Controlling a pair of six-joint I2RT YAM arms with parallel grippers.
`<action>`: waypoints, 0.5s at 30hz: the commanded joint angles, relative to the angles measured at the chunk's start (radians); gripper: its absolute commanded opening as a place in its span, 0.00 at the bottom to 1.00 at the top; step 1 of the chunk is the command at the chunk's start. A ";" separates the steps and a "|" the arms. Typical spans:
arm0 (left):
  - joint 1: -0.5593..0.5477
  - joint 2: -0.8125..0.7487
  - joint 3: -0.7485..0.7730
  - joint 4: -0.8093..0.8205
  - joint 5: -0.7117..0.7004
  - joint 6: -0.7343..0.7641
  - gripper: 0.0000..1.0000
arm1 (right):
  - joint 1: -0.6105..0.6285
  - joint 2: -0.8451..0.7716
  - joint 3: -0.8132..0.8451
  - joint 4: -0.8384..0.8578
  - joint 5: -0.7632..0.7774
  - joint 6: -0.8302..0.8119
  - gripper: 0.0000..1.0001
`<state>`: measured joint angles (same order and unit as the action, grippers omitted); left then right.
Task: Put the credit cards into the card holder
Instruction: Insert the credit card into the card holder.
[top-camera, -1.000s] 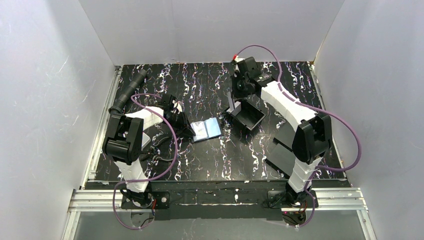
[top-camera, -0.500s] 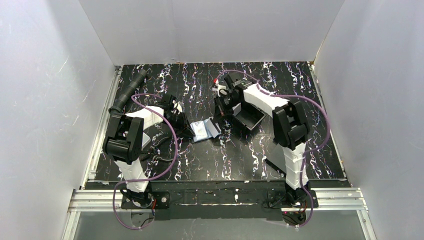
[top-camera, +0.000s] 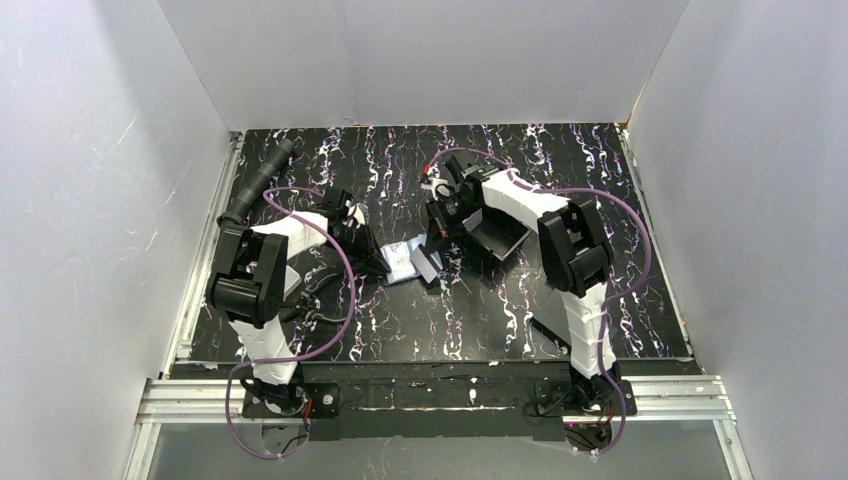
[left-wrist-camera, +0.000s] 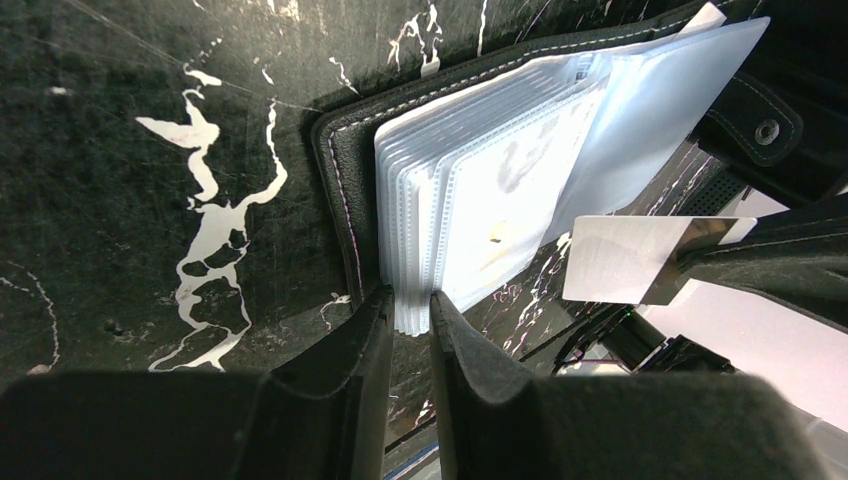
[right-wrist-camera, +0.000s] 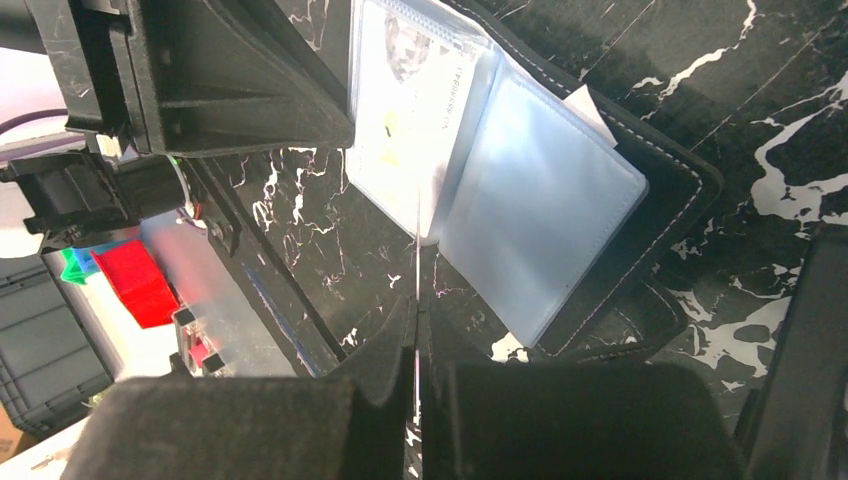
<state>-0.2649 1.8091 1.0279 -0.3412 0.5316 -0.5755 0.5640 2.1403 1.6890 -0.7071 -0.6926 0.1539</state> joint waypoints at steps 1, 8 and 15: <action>-0.009 0.033 -0.004 -0.049 -0.052 0.029 0.17 | 0.000 0.023 0.033 0.009 -0.026 -0.002 0.01; -0.009 0.034 -0.005 -0.048 -0.050 0.029 0.17 | 0.000 0.044 0.037 0.020 -0.028 0.004 0.01; -0.010 0.038 -0.003 -0.048 -0.048 0.032 0.16 | 0.000 0.074 0.052 0.032 -0.056 0.004 0.01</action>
<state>-0.2649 1.8114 1.0279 -0.3412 0.5354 -0.5755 0.5640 2.1830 1.6993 -0.6991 -0.7074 0.1581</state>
